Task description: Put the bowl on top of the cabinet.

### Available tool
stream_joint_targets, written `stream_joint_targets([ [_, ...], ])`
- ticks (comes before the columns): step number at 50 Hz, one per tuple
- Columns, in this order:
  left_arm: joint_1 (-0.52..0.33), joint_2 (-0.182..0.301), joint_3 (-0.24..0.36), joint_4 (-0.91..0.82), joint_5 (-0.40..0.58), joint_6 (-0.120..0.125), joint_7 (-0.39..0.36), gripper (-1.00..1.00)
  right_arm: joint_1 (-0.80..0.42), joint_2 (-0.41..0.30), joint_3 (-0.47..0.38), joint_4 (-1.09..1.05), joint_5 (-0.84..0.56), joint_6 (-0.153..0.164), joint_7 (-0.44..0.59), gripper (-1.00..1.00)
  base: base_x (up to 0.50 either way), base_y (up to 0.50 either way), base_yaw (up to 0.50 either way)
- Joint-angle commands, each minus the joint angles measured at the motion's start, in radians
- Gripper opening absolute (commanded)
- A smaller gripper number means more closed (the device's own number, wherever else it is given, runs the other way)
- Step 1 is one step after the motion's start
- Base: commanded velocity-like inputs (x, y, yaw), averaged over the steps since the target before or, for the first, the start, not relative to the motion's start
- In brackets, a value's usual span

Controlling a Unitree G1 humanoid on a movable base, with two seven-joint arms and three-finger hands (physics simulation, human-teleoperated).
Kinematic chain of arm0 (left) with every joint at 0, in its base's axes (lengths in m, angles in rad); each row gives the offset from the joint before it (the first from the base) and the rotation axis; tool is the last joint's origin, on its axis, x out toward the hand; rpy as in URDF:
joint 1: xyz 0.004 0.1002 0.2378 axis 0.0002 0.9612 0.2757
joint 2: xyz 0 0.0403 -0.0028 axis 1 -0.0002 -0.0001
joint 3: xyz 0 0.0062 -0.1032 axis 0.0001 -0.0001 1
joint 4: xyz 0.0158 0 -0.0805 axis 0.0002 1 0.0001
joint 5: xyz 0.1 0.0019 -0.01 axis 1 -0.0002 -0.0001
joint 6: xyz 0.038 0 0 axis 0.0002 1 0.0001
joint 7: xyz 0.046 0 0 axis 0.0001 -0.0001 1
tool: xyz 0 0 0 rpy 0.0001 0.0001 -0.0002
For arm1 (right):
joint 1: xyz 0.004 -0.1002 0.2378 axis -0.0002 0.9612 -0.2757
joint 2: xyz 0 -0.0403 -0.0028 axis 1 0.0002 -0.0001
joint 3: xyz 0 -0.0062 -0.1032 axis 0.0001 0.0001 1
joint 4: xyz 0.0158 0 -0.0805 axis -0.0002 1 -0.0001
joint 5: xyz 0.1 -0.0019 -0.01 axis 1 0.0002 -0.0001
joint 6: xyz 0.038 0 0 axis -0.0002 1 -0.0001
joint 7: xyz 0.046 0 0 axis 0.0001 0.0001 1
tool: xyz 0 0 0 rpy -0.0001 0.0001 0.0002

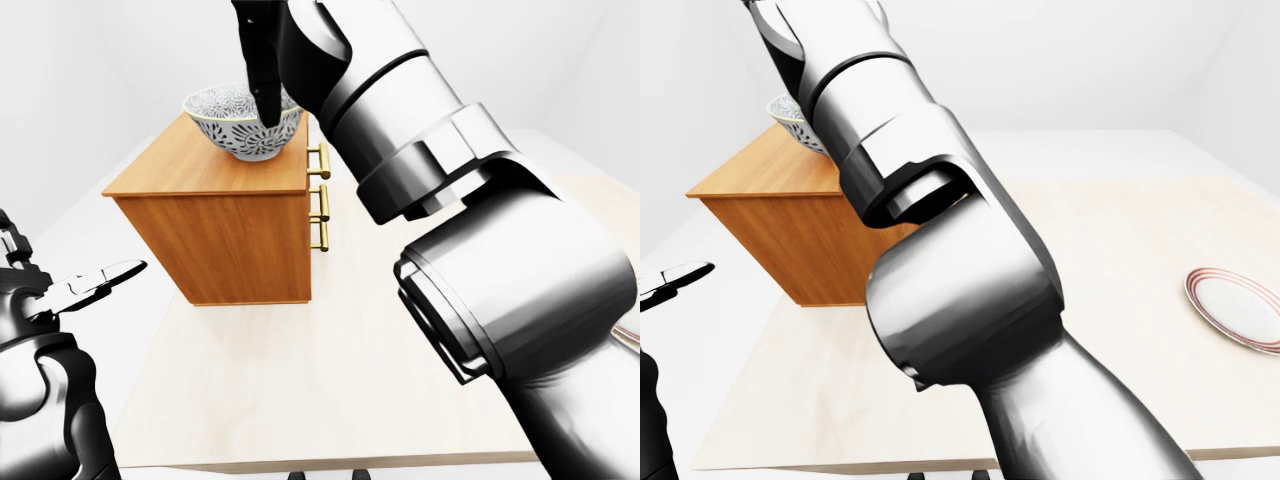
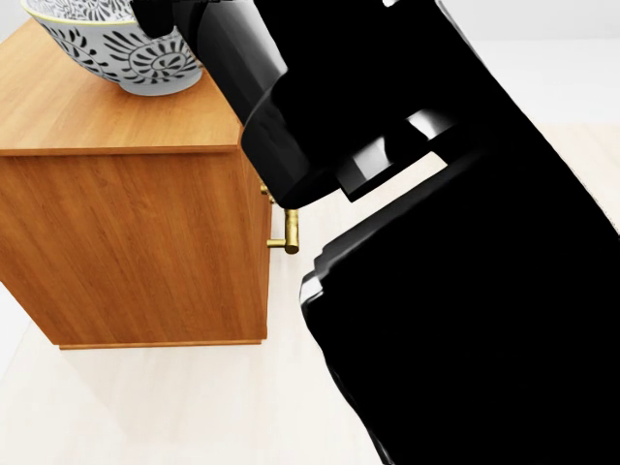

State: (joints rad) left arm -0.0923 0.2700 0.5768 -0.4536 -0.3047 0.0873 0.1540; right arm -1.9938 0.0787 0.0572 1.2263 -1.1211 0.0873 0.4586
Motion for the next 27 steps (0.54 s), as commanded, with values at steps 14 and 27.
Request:
stream_joint_targets([
  [14,-0.001,-0.008,-0.021,0.027,0.01,0.0,0.013,1.0,-0.101,0.001,0.003,-0.074,0.076,0.0,-0.101,1.0,0.0,0.0,0.0],
  [27,0.0,-0.008,-0.021,0.022,0.01,0.0,0.013,1.0,-0.101,0.001,-0.008,-0.095,0.117,0.0,-0.124,1.0,0.0,0.0,0.0],
])
